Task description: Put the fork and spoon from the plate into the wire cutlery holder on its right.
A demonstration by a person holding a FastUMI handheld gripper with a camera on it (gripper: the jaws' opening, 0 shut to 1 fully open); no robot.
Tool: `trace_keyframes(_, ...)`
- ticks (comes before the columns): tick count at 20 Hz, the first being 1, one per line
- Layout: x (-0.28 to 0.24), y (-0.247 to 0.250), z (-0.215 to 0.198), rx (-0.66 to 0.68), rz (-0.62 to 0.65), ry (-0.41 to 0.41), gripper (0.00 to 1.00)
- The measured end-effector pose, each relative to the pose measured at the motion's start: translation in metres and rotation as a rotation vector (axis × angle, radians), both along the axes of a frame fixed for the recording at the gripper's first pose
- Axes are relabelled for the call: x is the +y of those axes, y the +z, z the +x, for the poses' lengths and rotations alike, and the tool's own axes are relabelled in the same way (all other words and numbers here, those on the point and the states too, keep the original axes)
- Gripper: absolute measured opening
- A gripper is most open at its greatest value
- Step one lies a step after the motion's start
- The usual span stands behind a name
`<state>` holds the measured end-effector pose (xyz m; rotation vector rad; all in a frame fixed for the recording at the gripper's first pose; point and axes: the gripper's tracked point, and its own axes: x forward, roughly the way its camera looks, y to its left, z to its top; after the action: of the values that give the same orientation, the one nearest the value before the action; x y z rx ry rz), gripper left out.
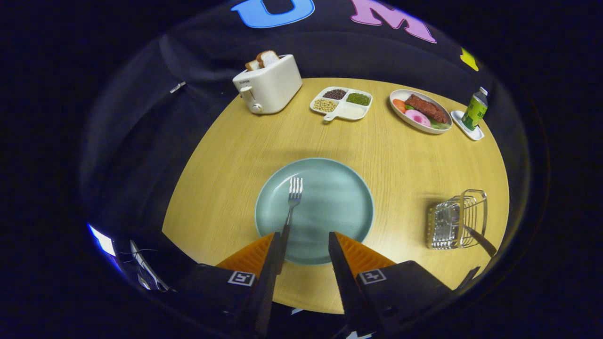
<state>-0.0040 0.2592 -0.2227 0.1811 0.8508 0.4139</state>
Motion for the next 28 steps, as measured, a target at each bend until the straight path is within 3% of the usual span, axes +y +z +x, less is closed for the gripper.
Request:
trace_keyframes(4,0.025,-0.028,0.011,0.056,-0.033,-0.001,0.69)
trace_keyframes(13,0.040,-0.073,0.025,0.160,-0.110,-0.008,0.68)
trace_keyframes(15,0.042,-0.080,0.025,0.178,-0.124,-0.002,0.58)
trace_keyframes(18,0.038,-0.085,0.027,0.194,-0.168,0.026,0.12)
trace_keyframes(20,0.042,-0.082,0.027,0.191,-0.148,0.079,0.10)
trace_keyframes(24,0.032,-0.057,0.026,0.176,-0.063,0.082,0.10)
trace_keyframes(28,-0.013,-0.020,0.017,0.154,-0.049,0.138,0.10)
